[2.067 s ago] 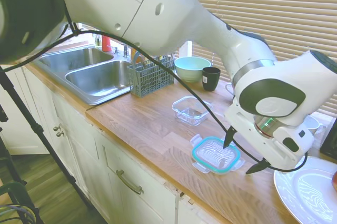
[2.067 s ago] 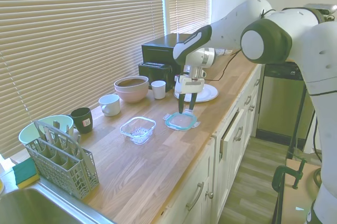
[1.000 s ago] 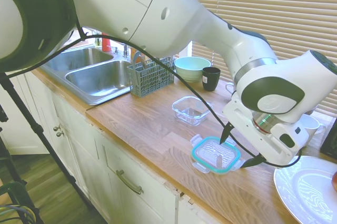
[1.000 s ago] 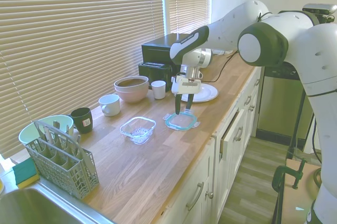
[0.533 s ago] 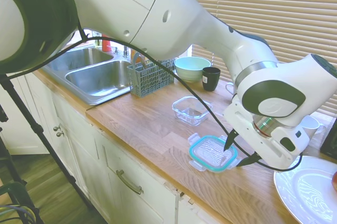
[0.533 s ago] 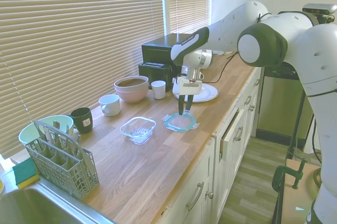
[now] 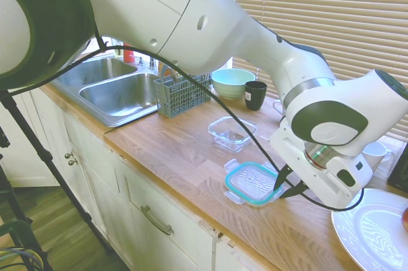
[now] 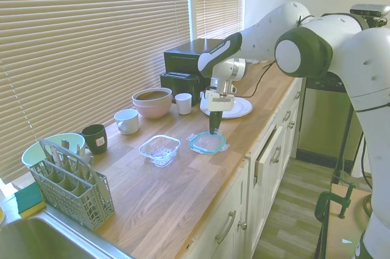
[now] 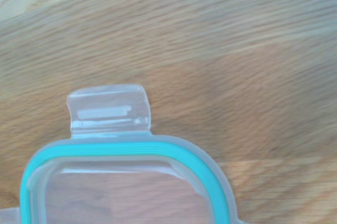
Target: Cover the lid of the food container
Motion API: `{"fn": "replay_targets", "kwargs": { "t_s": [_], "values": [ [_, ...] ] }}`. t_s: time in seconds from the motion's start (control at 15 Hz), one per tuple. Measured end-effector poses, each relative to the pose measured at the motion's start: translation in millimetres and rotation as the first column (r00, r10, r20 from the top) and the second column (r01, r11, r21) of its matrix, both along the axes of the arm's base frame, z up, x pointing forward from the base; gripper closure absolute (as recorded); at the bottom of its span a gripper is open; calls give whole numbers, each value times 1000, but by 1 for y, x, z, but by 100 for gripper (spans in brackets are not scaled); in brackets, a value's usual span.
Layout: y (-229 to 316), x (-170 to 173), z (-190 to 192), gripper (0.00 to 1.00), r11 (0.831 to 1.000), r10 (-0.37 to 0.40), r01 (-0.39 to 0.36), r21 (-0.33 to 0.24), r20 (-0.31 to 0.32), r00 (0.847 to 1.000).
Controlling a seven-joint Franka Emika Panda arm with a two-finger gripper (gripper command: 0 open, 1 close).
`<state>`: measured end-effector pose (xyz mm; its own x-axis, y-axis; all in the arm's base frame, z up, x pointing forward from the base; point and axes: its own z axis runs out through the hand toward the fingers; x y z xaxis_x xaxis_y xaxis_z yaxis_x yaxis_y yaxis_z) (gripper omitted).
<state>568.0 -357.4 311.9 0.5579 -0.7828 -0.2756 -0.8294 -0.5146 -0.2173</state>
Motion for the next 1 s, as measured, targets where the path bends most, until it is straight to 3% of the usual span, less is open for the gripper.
{"fn": "replay_targets", "kwargs": {
  "t_s": [0.4, 1.0],
  "values": [
    [13, 8, 20, 100, 1000, 5, -5, -22, 9, 1000],
    [49, 10, 137, 100, 994, 4, 6, -112, 88, 996]
  ]
}}
